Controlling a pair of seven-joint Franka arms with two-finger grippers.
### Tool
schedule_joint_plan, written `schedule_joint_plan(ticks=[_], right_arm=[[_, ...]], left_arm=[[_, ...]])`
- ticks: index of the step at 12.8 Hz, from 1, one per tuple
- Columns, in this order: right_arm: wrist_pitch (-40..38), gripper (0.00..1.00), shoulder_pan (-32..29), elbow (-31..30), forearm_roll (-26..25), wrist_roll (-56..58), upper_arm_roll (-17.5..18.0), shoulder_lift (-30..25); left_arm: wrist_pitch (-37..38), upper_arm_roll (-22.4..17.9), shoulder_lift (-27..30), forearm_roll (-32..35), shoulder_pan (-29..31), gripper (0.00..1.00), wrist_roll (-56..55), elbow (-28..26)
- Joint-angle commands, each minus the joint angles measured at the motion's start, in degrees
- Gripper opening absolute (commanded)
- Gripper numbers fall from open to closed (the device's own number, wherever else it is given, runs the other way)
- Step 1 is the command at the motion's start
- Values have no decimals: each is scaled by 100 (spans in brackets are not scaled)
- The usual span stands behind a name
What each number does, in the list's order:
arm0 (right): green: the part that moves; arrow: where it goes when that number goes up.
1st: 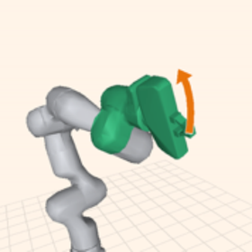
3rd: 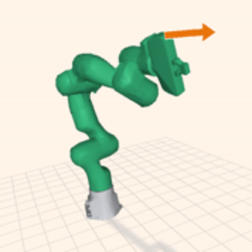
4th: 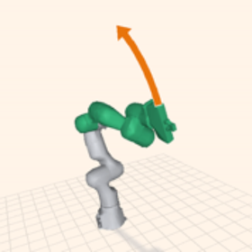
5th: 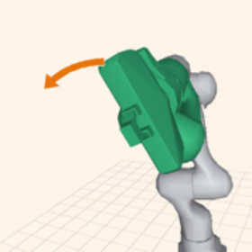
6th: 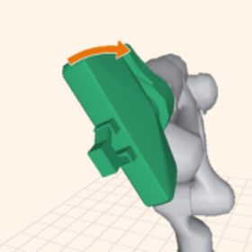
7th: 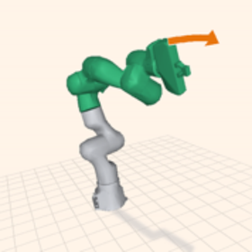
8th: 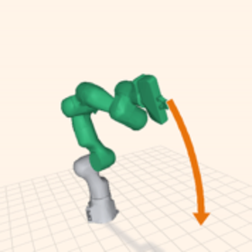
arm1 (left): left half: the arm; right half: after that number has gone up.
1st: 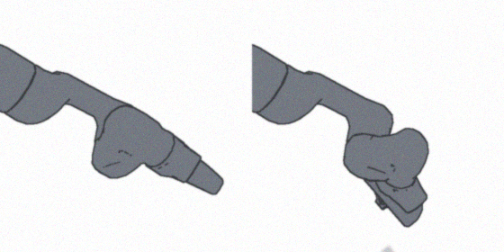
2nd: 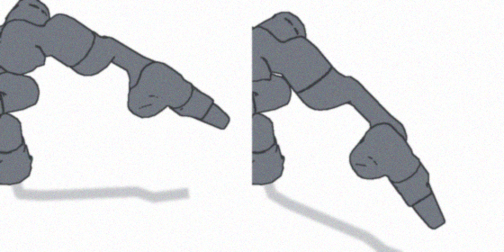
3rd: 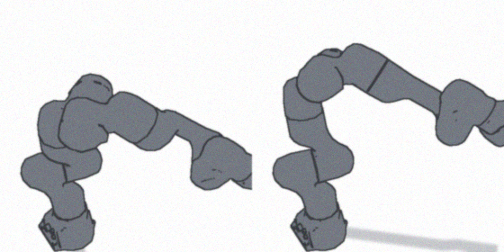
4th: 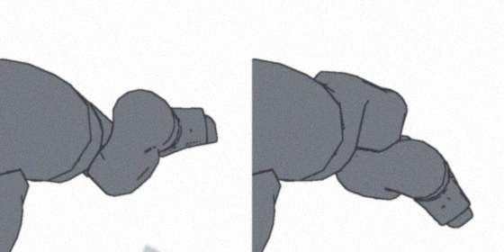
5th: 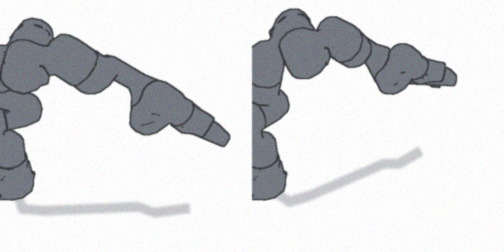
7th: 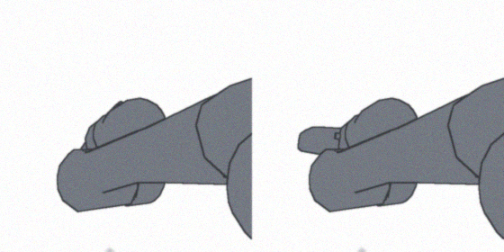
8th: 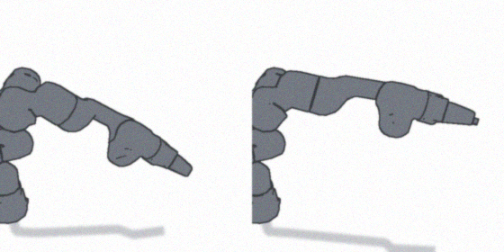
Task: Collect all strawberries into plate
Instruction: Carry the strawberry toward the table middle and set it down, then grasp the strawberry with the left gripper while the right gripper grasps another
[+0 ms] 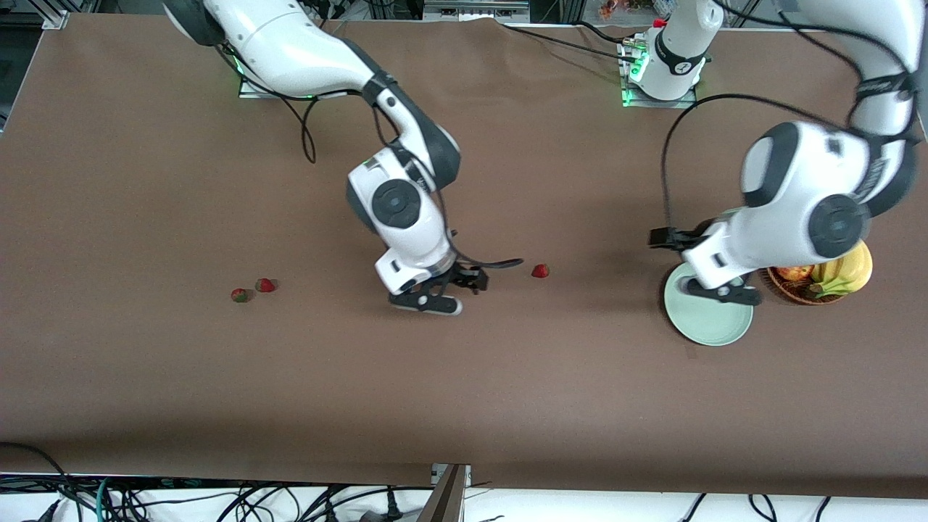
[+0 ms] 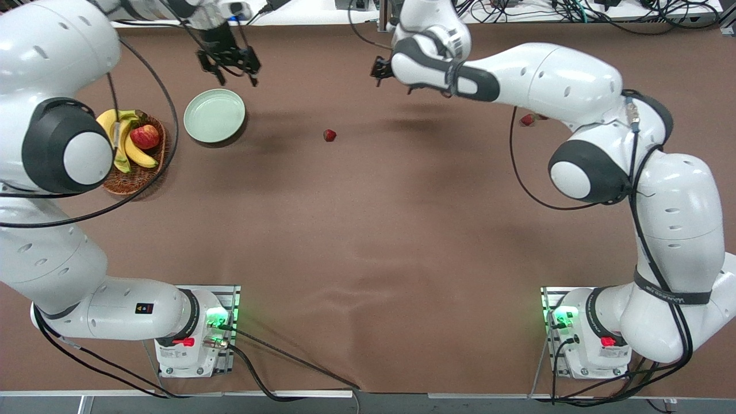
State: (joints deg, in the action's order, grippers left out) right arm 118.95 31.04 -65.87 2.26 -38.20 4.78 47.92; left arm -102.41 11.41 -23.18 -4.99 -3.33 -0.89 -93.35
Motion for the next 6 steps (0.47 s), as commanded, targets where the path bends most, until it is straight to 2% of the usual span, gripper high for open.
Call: schedule_joint_plan(ticks=[1, 3, 6], right_arm=[[-748, 100, -728, -418, 46, 1320, 67, -379], [-1512, 100, -1151, -418, -59, 2005, -64, -388], [-1700, 100, -1188, -716, -86, 3429, -845, -388]], left_arm=[[-576, 159, -415, -99, -412, 100, 36, 177], [-1269, 168, -687, -29, -860, 100, 28, -33], [-2587, 177, -802, 392, -1081, 100, 36, -709]])
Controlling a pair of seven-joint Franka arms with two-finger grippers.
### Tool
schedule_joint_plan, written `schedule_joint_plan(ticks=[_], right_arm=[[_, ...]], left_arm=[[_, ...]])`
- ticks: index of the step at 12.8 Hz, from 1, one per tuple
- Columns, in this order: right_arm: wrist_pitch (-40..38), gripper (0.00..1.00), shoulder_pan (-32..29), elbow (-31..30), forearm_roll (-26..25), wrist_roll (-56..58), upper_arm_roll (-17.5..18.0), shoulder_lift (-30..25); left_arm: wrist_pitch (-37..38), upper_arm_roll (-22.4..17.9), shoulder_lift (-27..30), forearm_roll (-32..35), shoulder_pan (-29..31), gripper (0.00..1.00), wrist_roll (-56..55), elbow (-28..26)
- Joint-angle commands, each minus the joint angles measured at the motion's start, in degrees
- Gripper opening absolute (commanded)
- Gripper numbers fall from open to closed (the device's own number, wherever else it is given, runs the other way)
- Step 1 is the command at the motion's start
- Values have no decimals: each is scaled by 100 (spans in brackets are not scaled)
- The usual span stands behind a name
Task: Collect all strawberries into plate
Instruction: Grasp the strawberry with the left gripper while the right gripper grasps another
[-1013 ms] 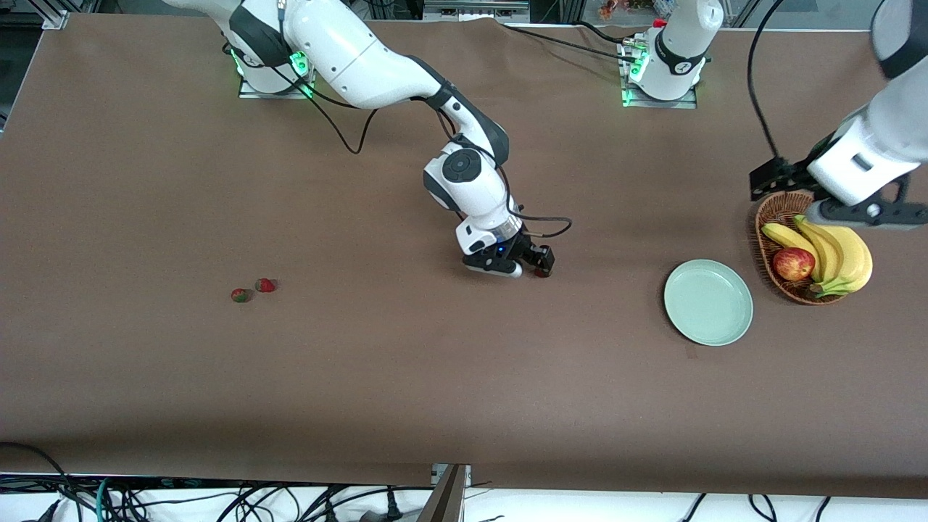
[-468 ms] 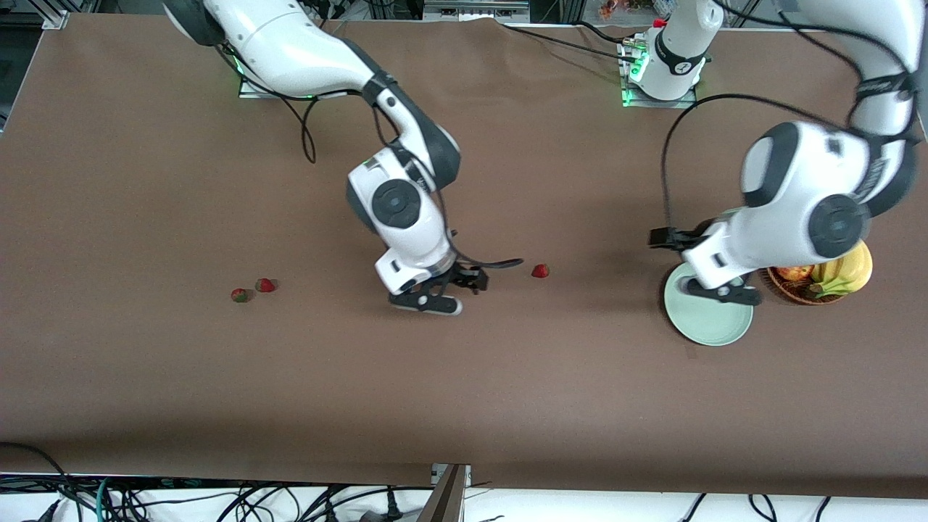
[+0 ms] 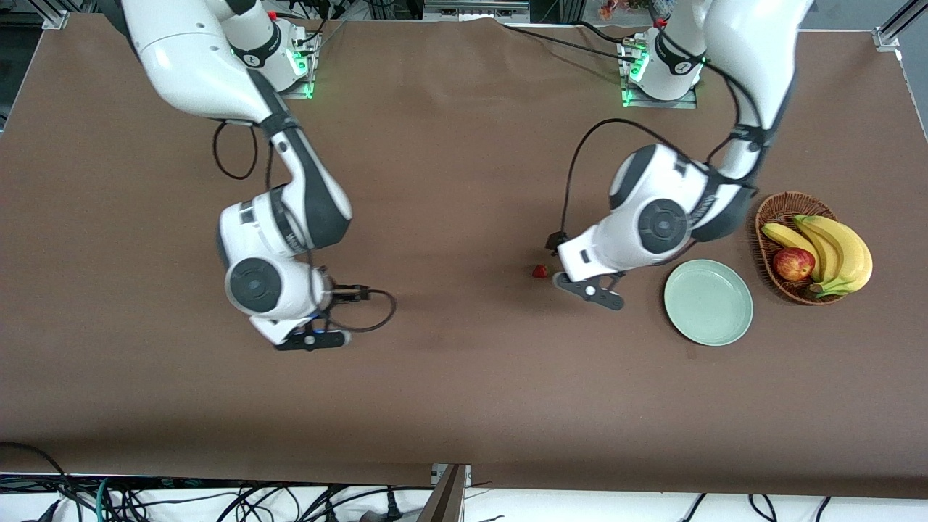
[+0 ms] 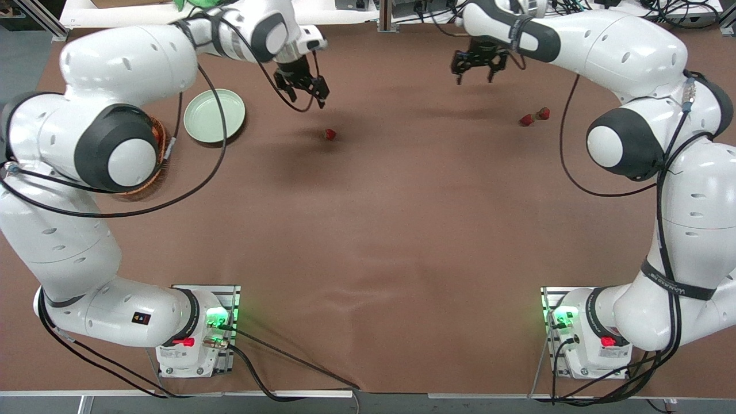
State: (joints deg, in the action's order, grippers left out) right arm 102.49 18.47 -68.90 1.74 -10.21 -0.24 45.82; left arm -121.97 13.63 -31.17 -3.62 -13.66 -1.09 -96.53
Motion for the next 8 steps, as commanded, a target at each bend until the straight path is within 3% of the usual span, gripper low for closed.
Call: schedule_joint_plan(ticks=[1, 3, 8], right_arm=[[24, 100, 60, -614, -7, 852, -554, -179], [348, 100, -10, -992, 19, 1256, -749, -266], [1702, 100, -151, -2582, 28, 1452, -750, -819]], left_arm=[[-965, -45, -64, 274, -197, 100, 47, -567], [-1467, -54, -222, 292, -330, 100, 47, -700], [-2242, -54, -389, 335, -339, 100, 65, -1078]])
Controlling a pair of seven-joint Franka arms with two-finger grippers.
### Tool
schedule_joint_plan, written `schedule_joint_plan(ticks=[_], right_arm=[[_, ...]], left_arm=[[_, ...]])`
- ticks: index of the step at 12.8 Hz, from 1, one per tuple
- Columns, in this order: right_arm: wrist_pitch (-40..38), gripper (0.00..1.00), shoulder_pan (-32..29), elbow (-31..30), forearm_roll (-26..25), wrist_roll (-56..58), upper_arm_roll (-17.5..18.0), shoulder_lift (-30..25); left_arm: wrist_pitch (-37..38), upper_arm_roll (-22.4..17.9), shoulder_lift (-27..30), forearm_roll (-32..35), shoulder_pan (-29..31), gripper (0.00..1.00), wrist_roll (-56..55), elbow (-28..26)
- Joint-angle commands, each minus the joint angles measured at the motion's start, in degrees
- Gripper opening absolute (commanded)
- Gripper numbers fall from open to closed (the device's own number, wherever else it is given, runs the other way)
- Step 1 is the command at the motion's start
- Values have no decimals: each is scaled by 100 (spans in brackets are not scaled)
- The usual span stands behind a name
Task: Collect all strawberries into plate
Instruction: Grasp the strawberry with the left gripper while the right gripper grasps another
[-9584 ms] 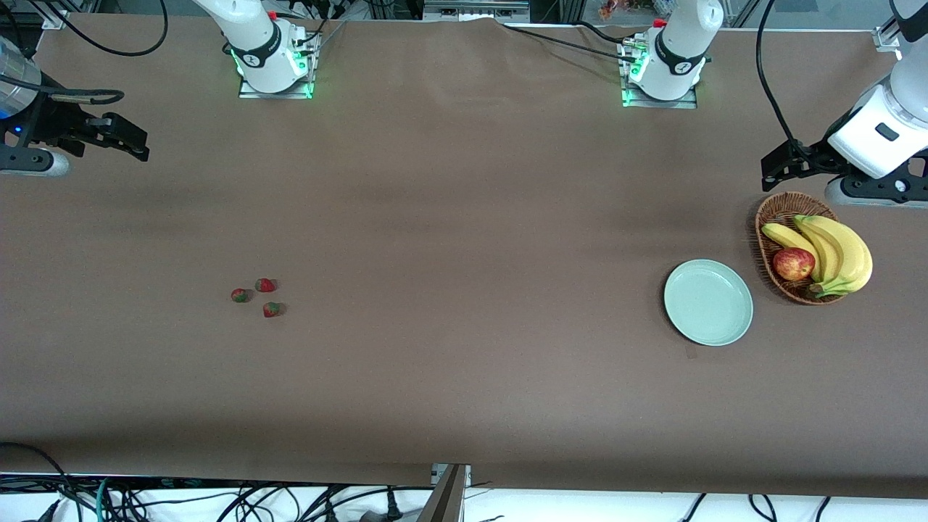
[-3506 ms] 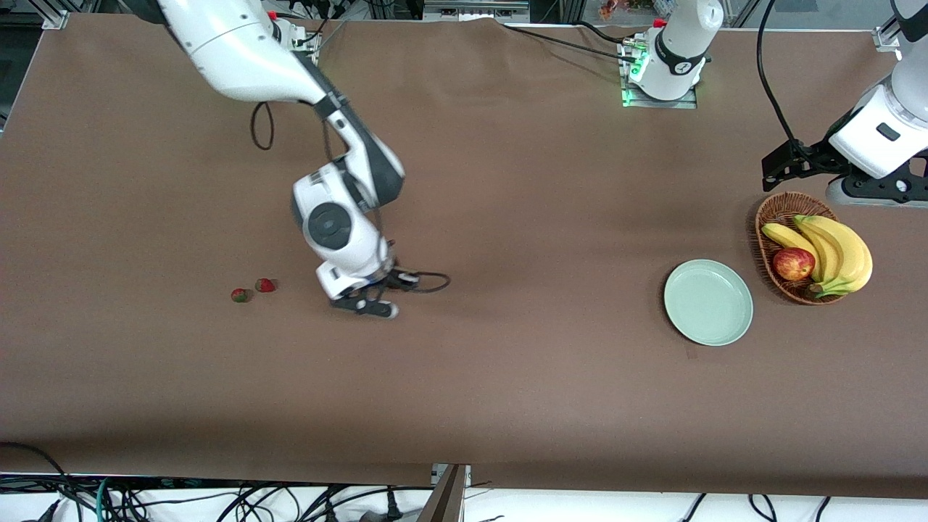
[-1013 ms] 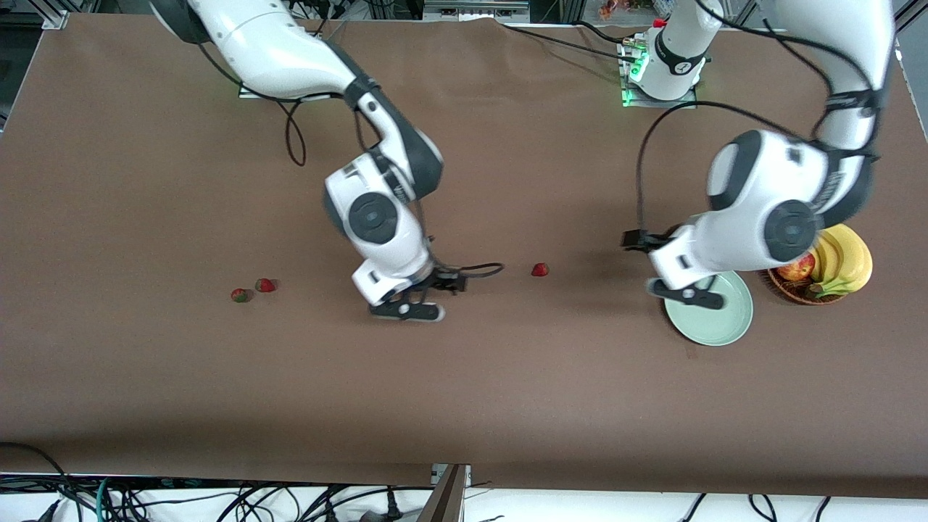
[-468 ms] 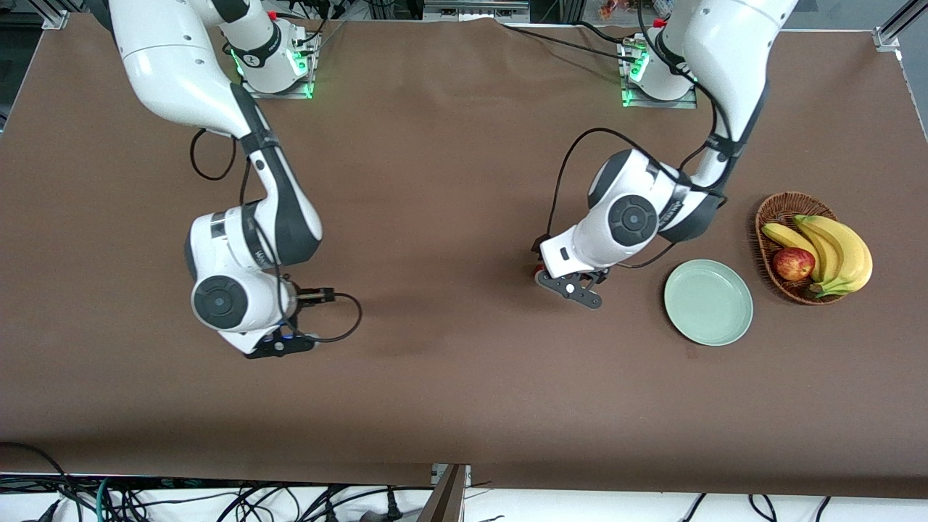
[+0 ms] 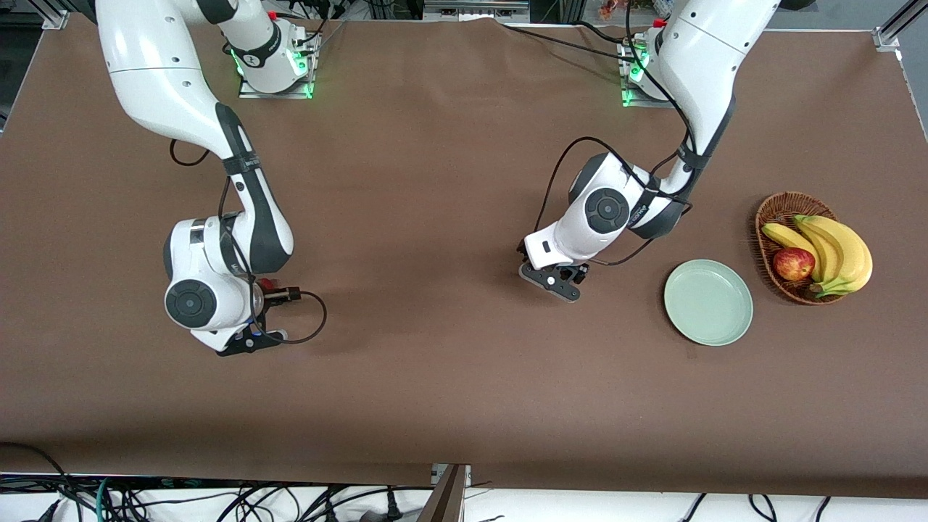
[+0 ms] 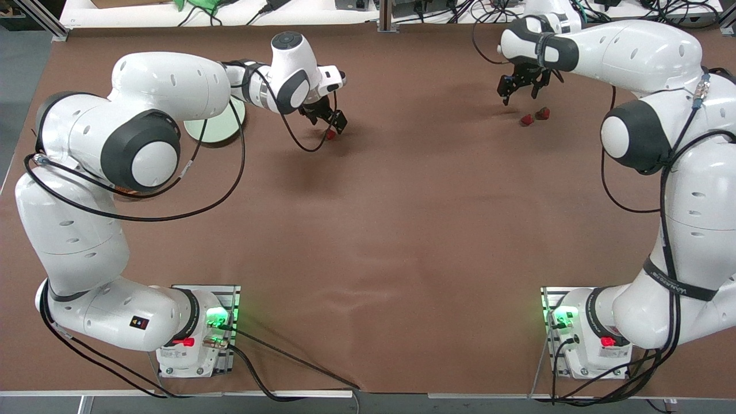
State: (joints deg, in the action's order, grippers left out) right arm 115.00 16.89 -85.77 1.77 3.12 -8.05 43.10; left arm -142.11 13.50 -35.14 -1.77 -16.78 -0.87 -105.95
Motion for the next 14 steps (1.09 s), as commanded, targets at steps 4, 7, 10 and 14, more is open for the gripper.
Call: schedule_joint_plan(ticks=[4, 7, 10, 14], right_arm=[[1172, 100, -19, -1730, 25, 171, 14, -785], [1438, 100, -80, -1934, 25, 259, -4, -812], [1464, 80, -265, -1934, 33, 452, 5, -803], [1473, 29, -274, -1899, 42, 453, 5, -751]], left_arm=[[-362, -40, -63, 352, -27, 60, 34, -206], [-362, -32, -28, 361, -70, 17, 43, -198], [-327, -32, 15, 624, -54, 12, 51, -206], [706, -32, 629, 625, 315, 11, 482, -110]])
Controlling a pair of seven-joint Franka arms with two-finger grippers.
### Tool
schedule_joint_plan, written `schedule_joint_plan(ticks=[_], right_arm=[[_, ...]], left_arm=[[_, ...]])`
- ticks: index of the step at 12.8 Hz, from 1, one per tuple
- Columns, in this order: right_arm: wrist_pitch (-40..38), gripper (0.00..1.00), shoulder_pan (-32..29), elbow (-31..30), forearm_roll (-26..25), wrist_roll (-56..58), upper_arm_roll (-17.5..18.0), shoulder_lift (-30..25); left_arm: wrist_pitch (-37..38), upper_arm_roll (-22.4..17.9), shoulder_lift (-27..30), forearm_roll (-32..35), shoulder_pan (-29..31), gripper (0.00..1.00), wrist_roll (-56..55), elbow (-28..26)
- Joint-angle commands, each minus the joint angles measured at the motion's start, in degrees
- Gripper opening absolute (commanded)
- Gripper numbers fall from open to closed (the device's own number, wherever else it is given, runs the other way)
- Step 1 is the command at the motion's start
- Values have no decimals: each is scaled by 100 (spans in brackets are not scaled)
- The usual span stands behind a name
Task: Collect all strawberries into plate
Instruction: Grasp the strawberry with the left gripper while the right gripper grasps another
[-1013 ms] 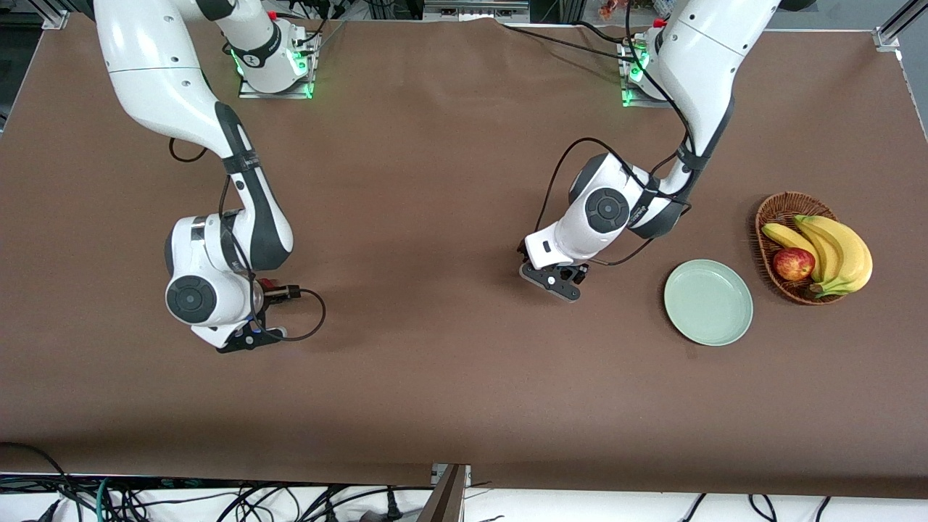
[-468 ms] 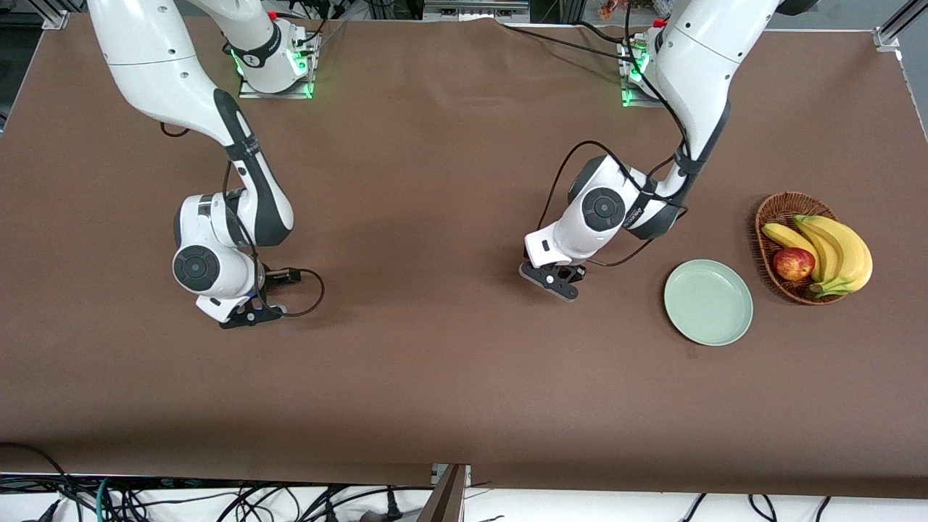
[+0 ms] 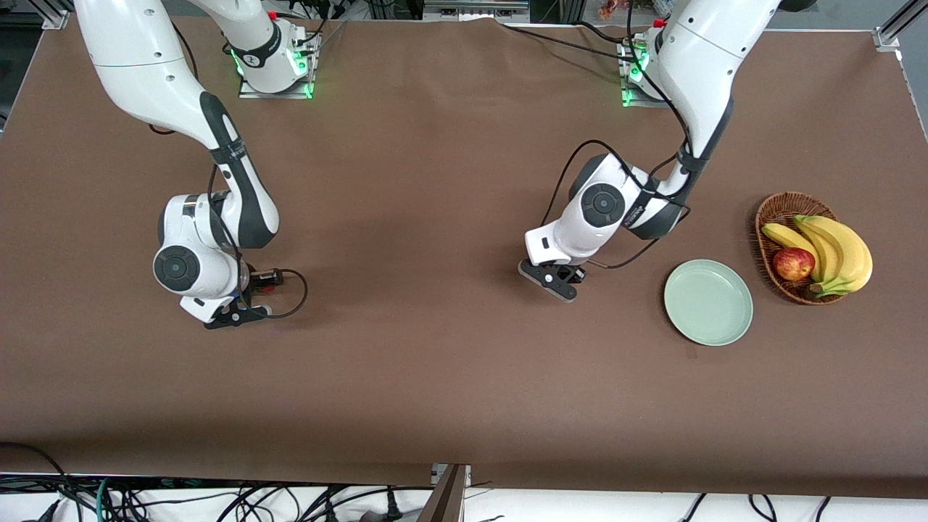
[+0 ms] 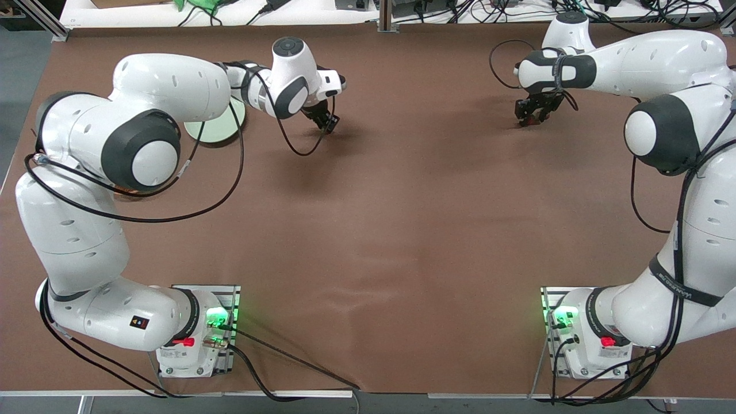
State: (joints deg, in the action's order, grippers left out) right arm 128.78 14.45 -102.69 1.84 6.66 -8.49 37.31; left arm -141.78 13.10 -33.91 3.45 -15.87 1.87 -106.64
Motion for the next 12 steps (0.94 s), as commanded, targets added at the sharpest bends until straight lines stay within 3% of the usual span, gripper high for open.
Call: schedule_joint_plan(ticks=[1, 3, 6, 8, 10, 12], right_arm=[[95, 25, -30, -207, 36, 98, 49, -163], [95, 14, -30, -181, 36, 81, 67, -163], [7, 9, 23, 107, 219, 19, 311, -216], [7, 9, 49, 267, 334, -129, 732, -207], [86, 9, 206, 529, 728, -996, 1164, -120], [322, 9, 740, 1029, 887, -2163, 1349, 169]], left_arm=[[1053, -9, 656, 103, 338, 6, 365, 11], [1835, -18, 798, 103, 942, 6, 1276, 186], [2444, -27, 781, 103, 1979, 7, 2675, 363], [2436, -62, 659, 147, 2507, 7, 3055, 363], [2332, -62, 379, 147, 2834, 9, 3328, 363], [2269, -53, 219, 139, 2932, 10, 3381, 293]])
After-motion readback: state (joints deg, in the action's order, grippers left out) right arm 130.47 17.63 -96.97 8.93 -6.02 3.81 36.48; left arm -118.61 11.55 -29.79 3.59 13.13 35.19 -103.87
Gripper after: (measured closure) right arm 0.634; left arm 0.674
